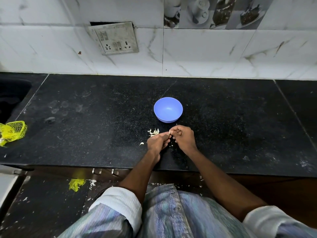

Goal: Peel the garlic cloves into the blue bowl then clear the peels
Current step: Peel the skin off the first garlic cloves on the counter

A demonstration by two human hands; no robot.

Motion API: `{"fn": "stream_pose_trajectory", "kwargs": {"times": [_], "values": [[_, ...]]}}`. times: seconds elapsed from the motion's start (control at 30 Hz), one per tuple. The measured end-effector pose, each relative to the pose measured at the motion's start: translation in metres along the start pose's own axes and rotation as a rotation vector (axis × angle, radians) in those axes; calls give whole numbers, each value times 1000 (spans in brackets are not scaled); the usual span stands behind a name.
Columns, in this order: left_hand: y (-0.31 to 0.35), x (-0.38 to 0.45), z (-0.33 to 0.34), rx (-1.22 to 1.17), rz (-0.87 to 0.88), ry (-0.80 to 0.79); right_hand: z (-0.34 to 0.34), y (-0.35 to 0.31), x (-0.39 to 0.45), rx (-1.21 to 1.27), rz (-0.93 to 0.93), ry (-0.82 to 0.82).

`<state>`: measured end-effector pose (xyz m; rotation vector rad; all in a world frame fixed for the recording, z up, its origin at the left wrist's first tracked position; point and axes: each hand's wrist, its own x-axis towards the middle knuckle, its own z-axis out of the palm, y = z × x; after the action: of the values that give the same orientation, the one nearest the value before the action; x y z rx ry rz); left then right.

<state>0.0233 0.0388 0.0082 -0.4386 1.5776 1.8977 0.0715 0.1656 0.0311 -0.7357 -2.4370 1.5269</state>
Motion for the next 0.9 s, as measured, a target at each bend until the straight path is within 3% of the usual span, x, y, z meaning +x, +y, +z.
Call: {"fn": "stream_pose_trajectory", "kwargs": {"times": [0.17,0.3,0.47,0.63,0.9], "values": [[-2,0,-6,222,259,45,1,-2,2,122,51,-27],[3,3,-9,561,497,125,1,-1,4,155,75,-52],[5,4,-8,434,453,9,1,3,6,273,133,-19],[2,5,-3,268,350,38,3,1,7,311,114,-68],[5,2,-7,454,508,-3,2,5,8,320,226,-106]]}}
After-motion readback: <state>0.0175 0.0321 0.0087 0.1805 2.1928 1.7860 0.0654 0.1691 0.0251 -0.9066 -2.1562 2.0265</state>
